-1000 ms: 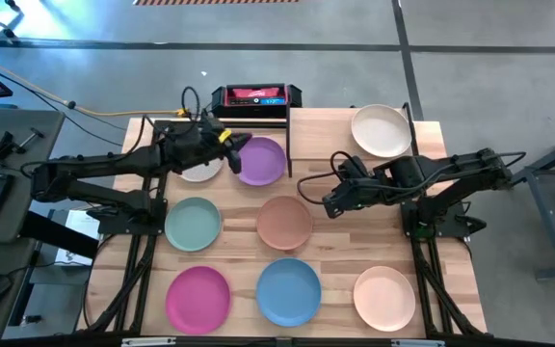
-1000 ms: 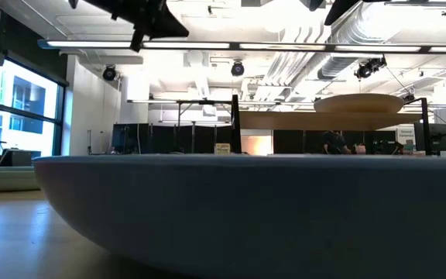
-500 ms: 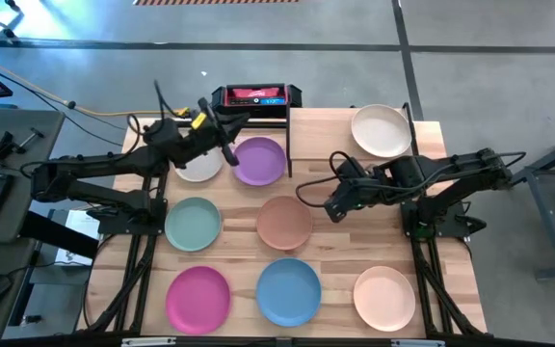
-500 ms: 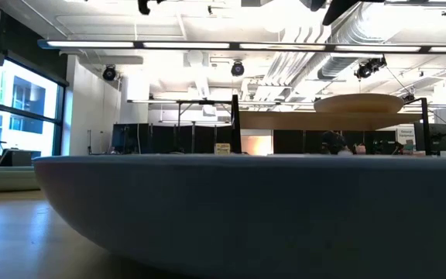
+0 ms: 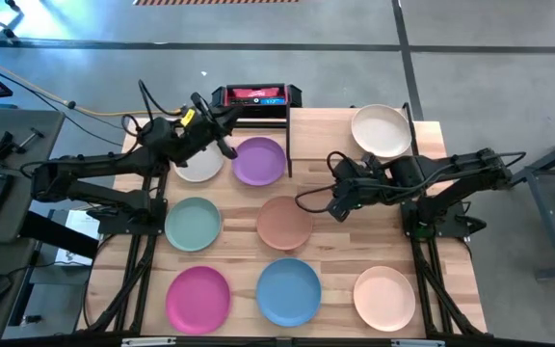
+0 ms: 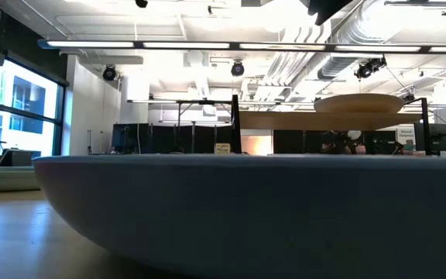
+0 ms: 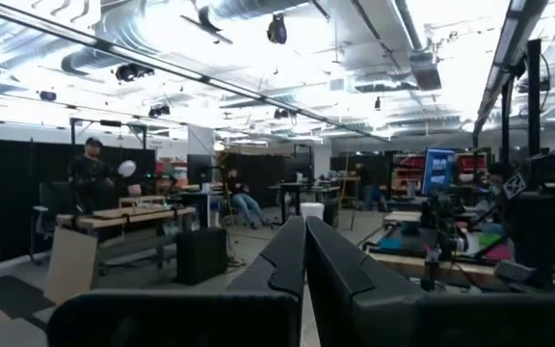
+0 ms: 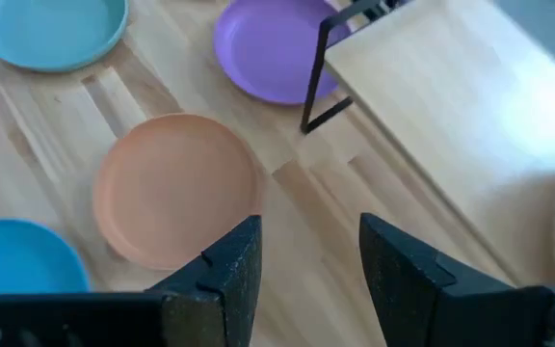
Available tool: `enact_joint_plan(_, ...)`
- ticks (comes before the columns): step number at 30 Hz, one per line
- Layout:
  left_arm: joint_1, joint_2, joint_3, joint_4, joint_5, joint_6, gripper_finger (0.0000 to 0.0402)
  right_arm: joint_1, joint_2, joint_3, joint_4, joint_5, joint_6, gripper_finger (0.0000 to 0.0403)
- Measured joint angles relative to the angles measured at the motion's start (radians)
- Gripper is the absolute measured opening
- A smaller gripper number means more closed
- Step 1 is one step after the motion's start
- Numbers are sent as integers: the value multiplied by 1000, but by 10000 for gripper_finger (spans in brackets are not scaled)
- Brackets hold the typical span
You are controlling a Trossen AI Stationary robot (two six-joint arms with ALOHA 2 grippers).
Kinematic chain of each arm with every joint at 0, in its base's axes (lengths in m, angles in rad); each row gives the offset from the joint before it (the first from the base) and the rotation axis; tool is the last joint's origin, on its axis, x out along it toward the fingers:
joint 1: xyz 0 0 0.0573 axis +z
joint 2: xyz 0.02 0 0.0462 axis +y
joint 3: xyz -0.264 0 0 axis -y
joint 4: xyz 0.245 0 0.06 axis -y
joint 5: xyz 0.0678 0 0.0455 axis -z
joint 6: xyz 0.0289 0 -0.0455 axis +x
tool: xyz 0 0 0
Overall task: Place and stack plates onto a shelf
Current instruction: Stack the purple plate on top of the white plate on the shelf
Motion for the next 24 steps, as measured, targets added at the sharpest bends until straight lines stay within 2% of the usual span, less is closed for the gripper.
enact_joint_plan(6, 75, 34, 0, -17, 0, 9, 3, -33, 0, 0, 0, 10, -76, 153)
enact_joint_plan(12, 155, 51, 2, -153, 1, 11, 3, -65, 0, 0, -8, -17, -120, 153)
enact_joint_plan(16, 181, 51, 85, -419, 55, 26, 3, -78, 0, 0, -11, -36, -161, 153)
enact_joint_plan(19, 182, 56, 165, -635, 56, 77, 3, -85, 0, 0, -13, -36, -186, 153)
enact_joint_plan(24, 182, 63, 237, -826, 48, 82, 3, -90, 0, 0, -12, -37, -192, 153)
